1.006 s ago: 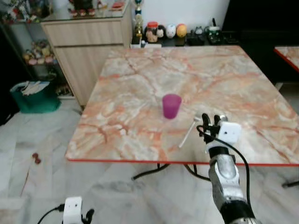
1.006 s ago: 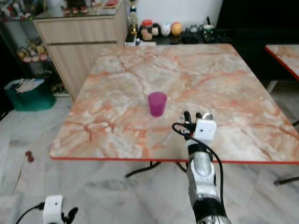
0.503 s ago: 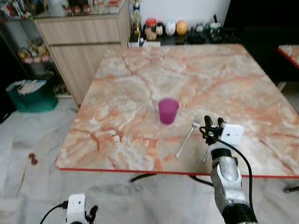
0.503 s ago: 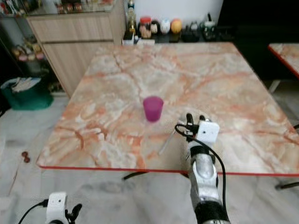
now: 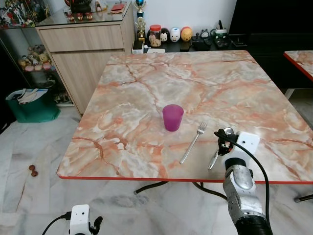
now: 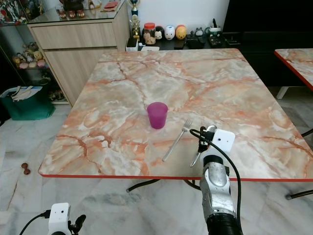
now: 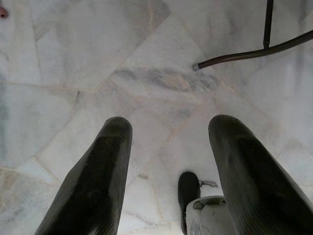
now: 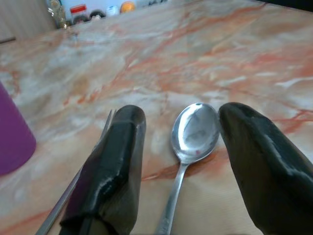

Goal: Setting the table

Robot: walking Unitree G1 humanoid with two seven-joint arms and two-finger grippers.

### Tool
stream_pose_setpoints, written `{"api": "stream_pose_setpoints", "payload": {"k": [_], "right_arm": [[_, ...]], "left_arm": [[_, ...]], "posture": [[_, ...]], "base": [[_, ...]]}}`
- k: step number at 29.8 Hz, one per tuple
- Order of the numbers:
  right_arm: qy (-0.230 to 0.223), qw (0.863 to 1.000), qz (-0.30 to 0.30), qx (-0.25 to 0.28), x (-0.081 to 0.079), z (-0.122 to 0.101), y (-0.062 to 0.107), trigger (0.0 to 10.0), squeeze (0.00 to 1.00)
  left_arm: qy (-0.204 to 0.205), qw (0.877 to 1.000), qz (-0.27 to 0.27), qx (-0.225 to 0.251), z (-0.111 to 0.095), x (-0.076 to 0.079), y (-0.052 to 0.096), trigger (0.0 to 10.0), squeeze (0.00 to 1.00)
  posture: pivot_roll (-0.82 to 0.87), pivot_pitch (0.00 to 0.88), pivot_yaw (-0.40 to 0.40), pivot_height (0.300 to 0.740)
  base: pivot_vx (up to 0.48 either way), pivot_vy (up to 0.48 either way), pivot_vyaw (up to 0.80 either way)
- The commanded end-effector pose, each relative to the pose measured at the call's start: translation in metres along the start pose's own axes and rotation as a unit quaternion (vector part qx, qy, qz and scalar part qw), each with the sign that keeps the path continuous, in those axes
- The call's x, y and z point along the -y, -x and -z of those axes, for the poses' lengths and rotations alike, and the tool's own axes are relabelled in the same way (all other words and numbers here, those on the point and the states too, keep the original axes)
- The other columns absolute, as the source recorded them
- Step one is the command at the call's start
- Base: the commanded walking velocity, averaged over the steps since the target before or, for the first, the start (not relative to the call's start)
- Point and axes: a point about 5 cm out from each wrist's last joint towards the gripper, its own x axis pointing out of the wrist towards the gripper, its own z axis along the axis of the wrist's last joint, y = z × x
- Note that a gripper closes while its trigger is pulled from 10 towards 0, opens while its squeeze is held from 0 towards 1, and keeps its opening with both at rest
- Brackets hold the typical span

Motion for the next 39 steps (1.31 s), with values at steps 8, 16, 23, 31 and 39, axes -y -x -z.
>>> {"api": "stream_pose_setpoints", "payload": {"k": [8,16,23,31,39], "right_arm": [[0.002,0.998,0.010,-0.060,-0.006,-0.003,0.000,10.0,0.00],[0.008,0.996,0.014,-0.082,-0.004,-0.001,0.001,10.0,0.00],[-0.001,0.997,-0.001,-0.083,-0.009,-0.006,-0.003,10.0,1.00],[0.001,0.996,-0.025,-0.084,-0.018,-0.010,-0.007,10.0,0.00],[0.004,0.995,-0.029,-0.091,-0.021,-0.009,-0.008,10.0,0.00]], "left_arm": [[-0.001,1.000,0.000,-0.015,0.007,0.000,0.002,10.0,0.00],[0.002,1.000,-0.004,-0.026,0.011,-0.001,0.003,10.0,0.00],[0.003,1.000,-0.004,-0.028,0.012,0.000,0.003,10.0,0.00],[0.003,1.000,-0.003,-0.029,0.012,0.000,0.003,10.0,0.00],[0.004,1.000,-0.004,-0.029,0.013,0.000,0.004,10.0,0.00]], "posture": [[-0.04,0.000,0.036,0.740],[-0.03,0.000,0.032,0.740],[-0.04,0.000,0.033,0.740],[-0.04,0.000,0.033,0.740],[-0.04,0.000,0.032,0.740]], "base": [[0.000,0.000,0.00],[0.000,0.000,0.00],[0.000,0.000,0.00],[0.000,0.000,0.00],[0.000,0.000,0.00]]}}
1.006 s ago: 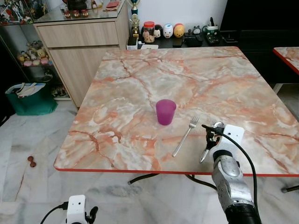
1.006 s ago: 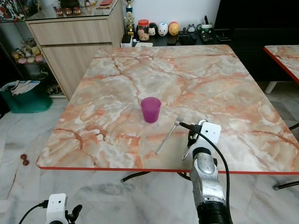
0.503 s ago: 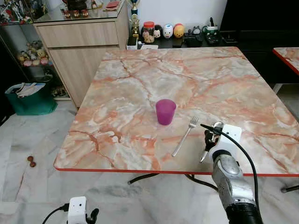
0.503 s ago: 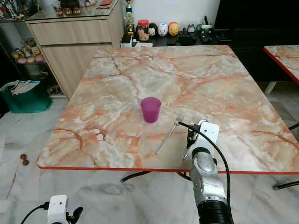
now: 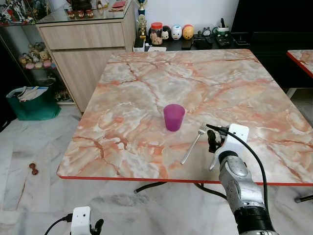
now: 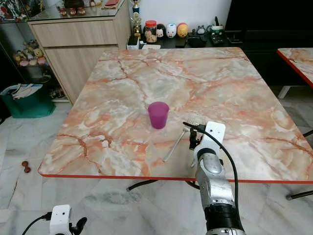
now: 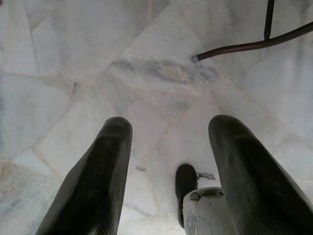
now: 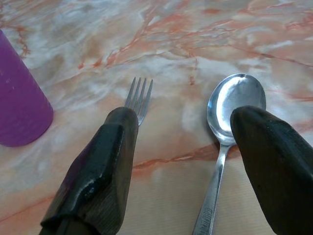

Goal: Setting the table

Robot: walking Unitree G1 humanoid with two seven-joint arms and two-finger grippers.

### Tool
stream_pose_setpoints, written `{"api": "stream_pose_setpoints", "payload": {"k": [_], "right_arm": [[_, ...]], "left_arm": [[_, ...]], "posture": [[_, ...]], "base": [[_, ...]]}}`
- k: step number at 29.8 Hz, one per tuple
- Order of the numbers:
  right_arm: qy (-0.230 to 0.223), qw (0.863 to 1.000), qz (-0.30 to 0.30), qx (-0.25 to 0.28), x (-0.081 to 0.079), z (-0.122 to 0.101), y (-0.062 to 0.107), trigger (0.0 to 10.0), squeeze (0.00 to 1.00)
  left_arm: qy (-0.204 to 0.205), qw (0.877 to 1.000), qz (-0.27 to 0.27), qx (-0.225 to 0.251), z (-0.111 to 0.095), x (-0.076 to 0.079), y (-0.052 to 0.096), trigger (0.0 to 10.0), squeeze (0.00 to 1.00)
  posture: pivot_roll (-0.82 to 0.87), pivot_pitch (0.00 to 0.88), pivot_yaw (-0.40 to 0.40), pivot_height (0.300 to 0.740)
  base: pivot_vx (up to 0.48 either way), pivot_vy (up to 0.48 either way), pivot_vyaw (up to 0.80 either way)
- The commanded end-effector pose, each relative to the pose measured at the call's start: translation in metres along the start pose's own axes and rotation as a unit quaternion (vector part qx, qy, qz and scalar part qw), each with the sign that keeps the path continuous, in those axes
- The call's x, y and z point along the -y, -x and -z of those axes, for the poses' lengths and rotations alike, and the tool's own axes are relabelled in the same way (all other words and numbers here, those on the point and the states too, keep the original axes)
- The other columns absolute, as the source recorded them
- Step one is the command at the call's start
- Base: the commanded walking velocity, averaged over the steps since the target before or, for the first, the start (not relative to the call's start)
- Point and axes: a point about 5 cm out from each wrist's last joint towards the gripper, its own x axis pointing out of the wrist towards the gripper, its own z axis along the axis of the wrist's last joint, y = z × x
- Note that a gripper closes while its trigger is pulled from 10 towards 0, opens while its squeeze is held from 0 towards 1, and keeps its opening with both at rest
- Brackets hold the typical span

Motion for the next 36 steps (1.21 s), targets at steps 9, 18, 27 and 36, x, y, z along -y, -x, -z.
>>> {"api": "stream_pose_setpoints", "payload": {"k": [9,18,27,36], "right_arm": [[0.004,1.000,0.009,-0.018,0.000,0.006,0.001,10.0,0.00],[0.011,0.999,0.002,-0.036,-0.002,0.015,0.002,10.0,0.00],[0.010,0.999,0.003,-0.037,-0.002,0.015,0.001,10.0,0.00],[0.013,0.999,0.007,-0.043,0.000,0.019,0.002,10.0,0.00]], "left_arm": [[0.001,1.000,-0.006,-0.020,0.009,-0.003,0.003,10.0,0.00],[-0.003,1.000,-0.005,-0.023,0.010,-0.002,0.003,10.0,0.00],[-0.008,1.000,-0.003,-0.022,0.008,-0.002,0.002,10.0,0.00],[-0.012,1.000,0.000,-0.025,0.010,0.000,0.003,10.0,0.00]], "posture": [[-0.04,0.000,0.030,0.740],[-0.04,0.000,0.030,0.740],[-0.04,0.000,0.028,0.740],[-0.04,0.000,0.028,0.740]], "base": [[0.000,0.000,0.00],[0.000,0.000,0.00],[0.000,0.000,0.00],[0.000,0.000,0.00]]}}
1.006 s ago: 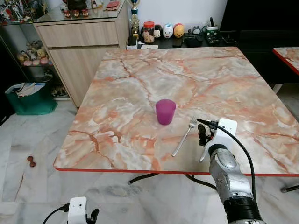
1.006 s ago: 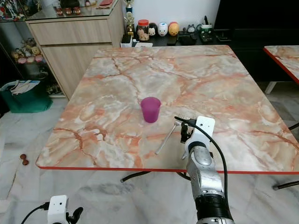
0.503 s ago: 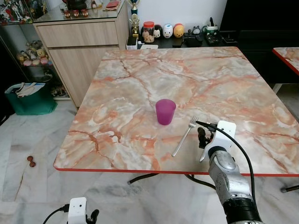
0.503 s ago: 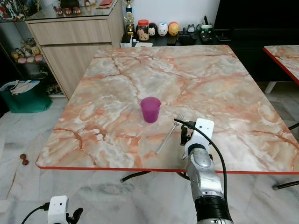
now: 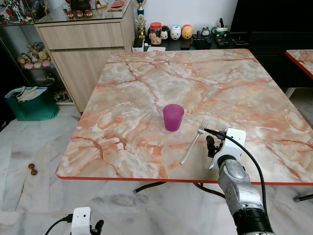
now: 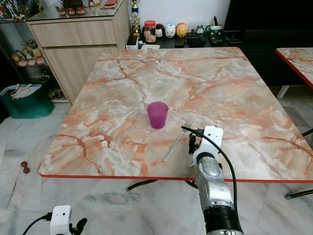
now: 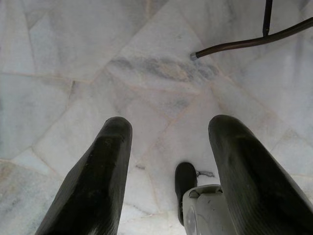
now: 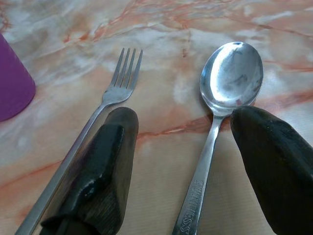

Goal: Setting the table

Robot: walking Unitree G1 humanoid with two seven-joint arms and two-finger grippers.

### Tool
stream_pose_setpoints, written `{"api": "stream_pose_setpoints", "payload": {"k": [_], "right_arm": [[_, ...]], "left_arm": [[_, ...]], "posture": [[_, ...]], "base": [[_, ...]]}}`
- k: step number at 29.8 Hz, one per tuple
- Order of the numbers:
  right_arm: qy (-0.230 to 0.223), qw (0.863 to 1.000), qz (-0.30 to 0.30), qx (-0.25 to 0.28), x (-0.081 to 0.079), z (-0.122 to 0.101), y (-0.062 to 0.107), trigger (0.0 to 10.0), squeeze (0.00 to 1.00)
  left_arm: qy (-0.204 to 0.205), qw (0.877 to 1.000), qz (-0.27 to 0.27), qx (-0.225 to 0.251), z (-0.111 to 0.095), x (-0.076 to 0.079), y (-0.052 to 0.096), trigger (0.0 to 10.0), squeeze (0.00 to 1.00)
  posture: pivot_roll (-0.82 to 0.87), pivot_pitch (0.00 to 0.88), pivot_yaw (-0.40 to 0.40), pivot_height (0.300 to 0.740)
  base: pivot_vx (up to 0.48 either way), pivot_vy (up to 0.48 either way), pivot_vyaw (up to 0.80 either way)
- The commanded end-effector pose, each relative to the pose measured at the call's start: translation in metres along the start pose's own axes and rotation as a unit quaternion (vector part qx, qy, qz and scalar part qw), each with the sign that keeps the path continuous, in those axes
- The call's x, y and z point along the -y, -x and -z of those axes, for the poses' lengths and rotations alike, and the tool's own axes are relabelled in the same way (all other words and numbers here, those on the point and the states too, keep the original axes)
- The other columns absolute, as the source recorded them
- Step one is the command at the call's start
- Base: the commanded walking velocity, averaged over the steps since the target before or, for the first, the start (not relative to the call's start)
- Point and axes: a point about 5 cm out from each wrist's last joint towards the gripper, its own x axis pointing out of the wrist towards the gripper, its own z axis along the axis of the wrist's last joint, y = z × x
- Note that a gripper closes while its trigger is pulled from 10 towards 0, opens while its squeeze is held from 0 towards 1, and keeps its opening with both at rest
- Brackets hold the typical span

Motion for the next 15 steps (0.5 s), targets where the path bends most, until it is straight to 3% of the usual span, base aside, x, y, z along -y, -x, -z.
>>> {"api": "stream_pose_setpoints", "payload": {"k": [1,15], "right_arm": [[0.004,1.000,-0.002,-0.013,-0.001,0.006,0.000,10.0,0.00],[0.005,0.999,0.004,-0.034,0.003,0.017,-0.001,10.0,0.00]], "left_arm": [[-0.009,1.000,-0.002,-0.022,0.009,-0.001,0.003,10.0,0.00],[-0.010,0.999,-0.005,-0.033,0.013,-0.004,0.004,10.0,0.00]], "posture": [[-0.04,0.000,0.028,0.740],[-0.04,0.000,0.029,0.740]], "base": [[0.000,0.000,0.00],[0.000,0.000,0.00]]}}
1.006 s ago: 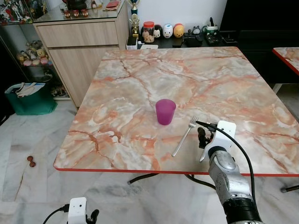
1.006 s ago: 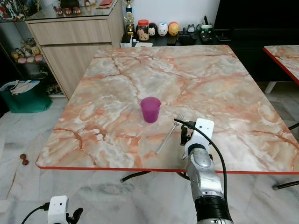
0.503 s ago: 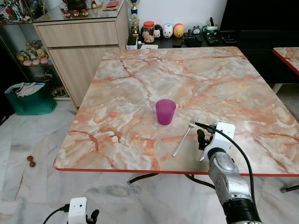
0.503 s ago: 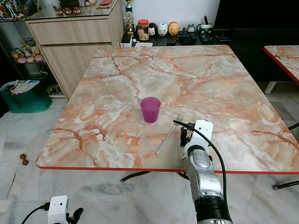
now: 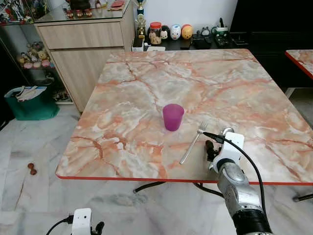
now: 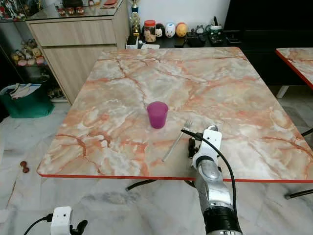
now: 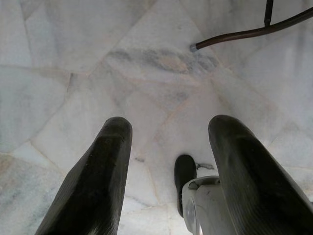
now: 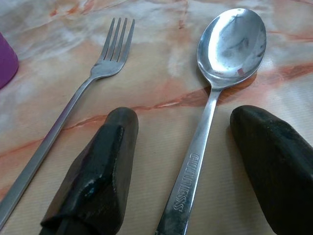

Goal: Setting the table

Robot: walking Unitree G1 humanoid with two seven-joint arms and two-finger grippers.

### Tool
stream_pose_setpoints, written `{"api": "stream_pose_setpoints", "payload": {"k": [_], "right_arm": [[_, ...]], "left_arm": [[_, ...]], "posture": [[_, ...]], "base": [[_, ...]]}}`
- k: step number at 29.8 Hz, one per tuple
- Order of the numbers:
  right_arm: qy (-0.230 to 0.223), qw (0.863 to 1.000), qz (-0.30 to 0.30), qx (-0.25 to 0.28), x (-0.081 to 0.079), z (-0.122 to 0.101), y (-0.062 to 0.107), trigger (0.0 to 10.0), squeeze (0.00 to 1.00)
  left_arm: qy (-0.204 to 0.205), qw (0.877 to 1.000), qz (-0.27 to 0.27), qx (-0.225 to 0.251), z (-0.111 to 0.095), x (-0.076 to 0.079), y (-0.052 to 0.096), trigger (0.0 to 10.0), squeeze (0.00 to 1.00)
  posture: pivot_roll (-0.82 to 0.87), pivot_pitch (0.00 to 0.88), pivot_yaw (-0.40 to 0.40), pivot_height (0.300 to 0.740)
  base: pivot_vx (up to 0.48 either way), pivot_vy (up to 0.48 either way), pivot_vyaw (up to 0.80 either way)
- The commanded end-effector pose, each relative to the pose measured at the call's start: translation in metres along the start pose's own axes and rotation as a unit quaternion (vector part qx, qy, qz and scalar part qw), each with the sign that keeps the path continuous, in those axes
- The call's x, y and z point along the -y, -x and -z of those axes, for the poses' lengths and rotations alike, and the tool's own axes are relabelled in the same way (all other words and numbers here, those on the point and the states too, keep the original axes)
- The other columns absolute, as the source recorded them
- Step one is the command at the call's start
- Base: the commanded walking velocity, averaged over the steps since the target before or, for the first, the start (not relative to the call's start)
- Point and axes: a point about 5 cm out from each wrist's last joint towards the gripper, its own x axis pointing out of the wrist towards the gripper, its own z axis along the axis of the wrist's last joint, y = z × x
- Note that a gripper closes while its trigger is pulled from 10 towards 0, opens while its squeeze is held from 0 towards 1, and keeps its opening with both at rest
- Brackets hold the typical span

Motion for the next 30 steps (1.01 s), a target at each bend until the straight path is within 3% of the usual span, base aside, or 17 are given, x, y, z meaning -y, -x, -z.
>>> {"api": "stream_pose_setpoints", "payload": {"k": [1,9,10,11,30], "right_arm": [[0.004,1.000,0.001,-0.010,0.0013,0.0050,-0.0003,10.0,0.00],[0.013,1.000,0.010,-0.018,0.0029,0.0086,-0.0017,10.0,0.00],[0.013,1.000,0.017,-0.014,0.0042,0.0081,-0.0015,4.5,0.00],[0.011,1.000,0.022,-0.011,0.0056,0.0071,-0.0014,0.0,0.00],[0.020,0.999,0.044,-0.011,0.0109,0.0054,-0.0026,0.0,0.00]], "left_arm": [[-0.009,1.000,-0.005,-0.019,0.0091,-0.0037,0.0030,10.0,0.00],[-0.007,0.999,0.000,-0.032,0.0134,0.0009,0.0034,10.0,0.00],[-0.006,0.999,0.001,-0.033,0.0138,0.0012,0.0034,10.0,0.00],[-0.005,0.999,0.002,-0.035,0.0141,0.0016,0.0034,10.0,0.00],[0.003,0.999,0.010,-0.040,0.0157,0.0016,0.0038,10.0,0.00]], "posture": [[-0.04,0.000,0.029,0.740],[-0.04,0.000,0.026,0.740],[-0.04,0.000,0.026,0.740],[-0.04,0.000,0.027,0.740],[-0.04,0.000,0.020,0.740]], "base": [[0.000,0.000,0.00],[0.000,0.000,0.00],[0.000,0.000,0.00],[0.000,0.000,0.00],[0.000,0.000,0.00]]}}
